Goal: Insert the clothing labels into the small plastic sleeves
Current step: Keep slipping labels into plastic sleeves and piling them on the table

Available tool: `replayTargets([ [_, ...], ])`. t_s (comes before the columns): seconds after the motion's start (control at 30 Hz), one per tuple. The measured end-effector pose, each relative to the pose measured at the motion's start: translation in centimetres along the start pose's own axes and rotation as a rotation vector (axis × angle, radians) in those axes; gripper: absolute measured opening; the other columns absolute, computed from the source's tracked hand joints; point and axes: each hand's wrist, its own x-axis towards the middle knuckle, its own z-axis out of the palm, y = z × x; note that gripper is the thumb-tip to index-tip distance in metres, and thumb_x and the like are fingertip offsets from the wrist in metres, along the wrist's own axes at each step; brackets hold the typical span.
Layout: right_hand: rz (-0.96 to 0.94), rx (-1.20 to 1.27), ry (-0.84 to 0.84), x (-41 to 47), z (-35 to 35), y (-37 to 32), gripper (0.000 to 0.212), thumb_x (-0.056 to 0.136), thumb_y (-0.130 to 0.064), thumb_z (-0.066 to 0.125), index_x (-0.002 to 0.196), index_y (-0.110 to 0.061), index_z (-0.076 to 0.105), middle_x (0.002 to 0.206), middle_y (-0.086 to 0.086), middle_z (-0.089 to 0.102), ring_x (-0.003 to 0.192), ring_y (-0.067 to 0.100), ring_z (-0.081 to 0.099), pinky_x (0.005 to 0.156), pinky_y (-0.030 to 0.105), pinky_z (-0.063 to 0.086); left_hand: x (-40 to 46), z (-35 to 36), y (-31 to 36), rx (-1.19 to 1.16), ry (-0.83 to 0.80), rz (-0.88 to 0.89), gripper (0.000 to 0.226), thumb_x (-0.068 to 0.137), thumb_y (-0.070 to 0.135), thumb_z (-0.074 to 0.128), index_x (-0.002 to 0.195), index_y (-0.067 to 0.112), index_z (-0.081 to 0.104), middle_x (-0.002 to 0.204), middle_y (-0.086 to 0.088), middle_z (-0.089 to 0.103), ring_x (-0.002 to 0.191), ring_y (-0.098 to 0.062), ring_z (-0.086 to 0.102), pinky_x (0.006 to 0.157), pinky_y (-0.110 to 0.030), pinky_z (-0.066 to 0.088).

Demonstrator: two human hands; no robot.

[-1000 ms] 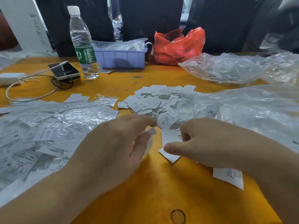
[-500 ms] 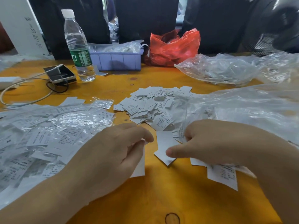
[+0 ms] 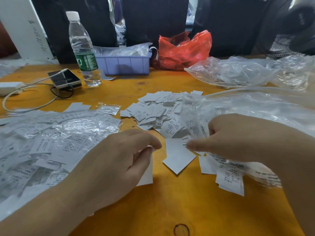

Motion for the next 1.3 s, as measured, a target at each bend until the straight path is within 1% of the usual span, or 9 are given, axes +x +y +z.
replayTargets([
  [0.1, -0.040, -0.060, -0.094, 0.4, 1.0, -0.3, 0.058, 0.071, -0.077, 0.057, 0.064, -0.020, 0.049, 0.056, -0.006, 0.045, 0.047, 0.010, 0.041, 0.047, 0.024, 0.030, 0.1, 0.1, 0.1, -0.006, -0.013, 0.004, 0.026, 0.090, 0.032, 0.046, 0.100, 0.037, 0.069, 0.094, 0.032, 0.060, 0.082, 0.008, 0.058, 0.073, -0.006, 0.041],
  [0.3, -0.065, -0.064, -0.069, 0.4, 1.1, -0.5, 0.054, 0.076, -0.072, 0.057, 0.062, -0.021, 0.045, 0.053, -0.006, 0.039, 0.046, 0.010, 0.037, 0.046, 0.025, 0.028, 0.0, 0.0, 0.0, -0.024, 0.002, 0.004, 0.024, 0.089, 0.032, 0.047, 0.098, 0.040, 0.068, 0.094, 0.037, 0.059, 0.085, 0.012, 0.057, 0.074, -0.004, 0.040],
  [0.67, -0.005, -0.020, 0.072, 1.0, 0.5, 0.1, 0.053, 0.093, -0.060, 0.044, 0.062, -0.017, 0.047, 0.057, -0.003, 0.045, 0.048, 0.012, 0.042, 0.046, 0.026, 0.029, 0.0, 0.1, -0.2, -0.114, 0.022, -0.029, 0.023, 0.087, 0.034, 0.048, 0.094, 0.047, 0.066, 0.101, 0.038, 0.060, 0.094, 0.011, 0.058, 0.073, -0.003, 0.042],
  [0.8, -0.018, 0.010, -0.021, 1.5, 0.2, 0.1, 0.052, 0.098, -0.059, 0.032, 0.068, -0.019, 0.044, 0.070, 0.000, 0.054, 0.061, 0.011, 0.050, 0.051, 0.026, 0.033, 0.0, 0.3, -0.4, -0.119, 0.018, -0.025, 0.022, 0.087, 0.034, 0.049, 0.092, 0.046, 0.066, 0.100, 0.037, 0.061, 0.094, 0.010, 0.058, 0.076, -0.003, 0.041],
  [0.93, 0.004, 0.082, 0.006, 1.8, 0.4, -0.1, 0.061, 0.096, -0.066, 0.024, 0.065, -0.017, 0.045, 0.070, 0.002, 0.053, 0.065, 0.015, 0.051, 0.061, 0.032, 0.036, 0.0, 0.2, -0.4, -0.104, 0.024, -0.015, 0.022, 0.087, 0.034, 0.049, 0.094, 0.046, 0.067, 0.097, 0.036, 0.063, 0.089, 0.009, 0.060, 0.064, -0.007, 0.048],
  [1.07, -0.024, 0.068, 0.063, 2.1, 0.6, 0.1, 0.043, 0.102, -0.036, 0.034, 0.064, -0.017, 0.043, 0.068, 0.001, 0.047, 0.060, 0.015, 0.045, 0.057, 0.029, 0.035, -0.1, 0.3, -0.6, -0.106, 0.035, -0.012, 0.023, 0.087, 0.032, 0.051, 0.095, 0.046, 0.066, 0.096, 0.036, 0.064, 0.090, 0.010, 0.059, 0.073, -0.004, 0.044],
  [1.17, -0.032, 0.035, 0.111, 1.6, 0.2, 0.6, 0.023, 0.092, -0.013, 0.041, 0.071, -0.015, 0.049, 0.073, 0.000, 0.052, 0.063, 0.015, 0.046, 0.055, 0.027, 0.035, -0.1, 0.4, -0.8, -0.102, 0.031, -0.015, 0.023, 0.087, 0.032, 0.051, 0.095, 0.047, 0.066, 0.096, 0.035, 0.064, 0.090, 0.008, 0.060, 0.075, -0.004, 0.043],
  [1.23, -0.047, -0.021, 0.182, 1.2, -0.3, 1.0, 0.015, 0.089, -0.008, 0.044, 0.089, -0.014, 0.058, 0.089, 0.002, 0.060, 0.074, 0.017, 0.055, 0.061, 0.028, 0.044, 0.0, 0.5, -0.9, -0.102, 0.030, -0.016, 0.023, 0.087, 0.034, 0.050, 0.097, 0.049, 0.065, 0.098, 0.035, 0.064, 0.093, 0.007, 0.060, 0.076, -0.006, 0.044],
  [1.3, -0.068, -0.054, 0.198, 1.0, -0.6, 1.2, 0.025, 0.090, -0.007, 0.049, 0.110, -0.014, 0.061, 0.108, 0.006, 0.063, 0.092, 0.023, 0.061, 0.076, 0.033, 0.052, 0.0, 0.5, -1.0, -0.111, 0.023, -0.014, 0.020, 0.094, 0.044, 0.046, 0.099, 0.050, 0.064, 0.098, 0.034, 0.064, 0.094, 0.005, 0.060, 0.075, -0.008, 0.045],
])
